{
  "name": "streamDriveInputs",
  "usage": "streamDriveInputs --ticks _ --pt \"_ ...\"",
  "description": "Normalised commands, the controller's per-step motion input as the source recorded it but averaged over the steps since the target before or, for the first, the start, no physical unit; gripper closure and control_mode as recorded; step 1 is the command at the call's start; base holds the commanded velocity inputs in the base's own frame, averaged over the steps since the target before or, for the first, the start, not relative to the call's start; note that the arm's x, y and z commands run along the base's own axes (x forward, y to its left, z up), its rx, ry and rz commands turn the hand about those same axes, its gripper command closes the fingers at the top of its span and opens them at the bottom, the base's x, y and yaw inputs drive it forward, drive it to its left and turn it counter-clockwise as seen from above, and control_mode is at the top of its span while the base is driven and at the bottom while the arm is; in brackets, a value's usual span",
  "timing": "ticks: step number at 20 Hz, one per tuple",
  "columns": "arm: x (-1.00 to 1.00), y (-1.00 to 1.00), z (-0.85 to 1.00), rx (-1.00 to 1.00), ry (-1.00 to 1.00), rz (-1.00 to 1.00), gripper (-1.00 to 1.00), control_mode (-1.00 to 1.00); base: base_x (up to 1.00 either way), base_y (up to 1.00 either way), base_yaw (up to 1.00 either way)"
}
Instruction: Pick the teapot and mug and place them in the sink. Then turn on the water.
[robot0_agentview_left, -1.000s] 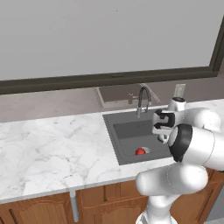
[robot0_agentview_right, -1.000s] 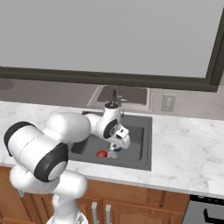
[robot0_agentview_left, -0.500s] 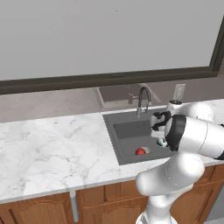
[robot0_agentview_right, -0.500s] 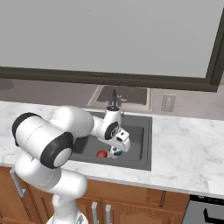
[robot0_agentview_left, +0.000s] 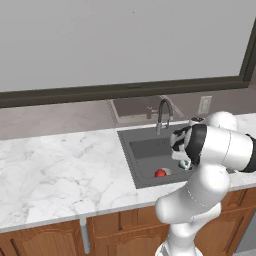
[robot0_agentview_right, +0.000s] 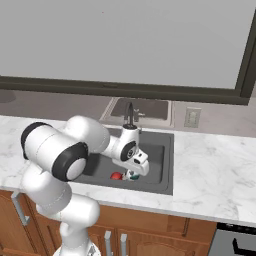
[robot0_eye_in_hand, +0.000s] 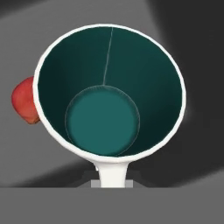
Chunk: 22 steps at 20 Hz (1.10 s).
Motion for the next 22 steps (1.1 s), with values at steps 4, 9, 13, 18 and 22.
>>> streamDriveInputs --ticks 4,9,13,18,22 --pt "0.09 0.00 -0.20 0.00 0.00 0.00 1.00 -1.00 0.00 0.00 0.00" --pt "0.17 0.00 -0.15 0.00 0.00 0.00 1.00 -1.00 0.00 0.00 0.00" --pt "0.29 0.00 -0.14 0.00 -0.02 0.00 1.00 -1.00 0.00 0.00 0.00" --pt "0.29 0.00 -0.13 0.00 -0.03 0.00 1.00 -1.00 0.00 0.00 0.00" --pt "0.32 0.00 -0.20 0.00 -0.04 0.00 1.00 -1.00 0.00 0.00 0.00"
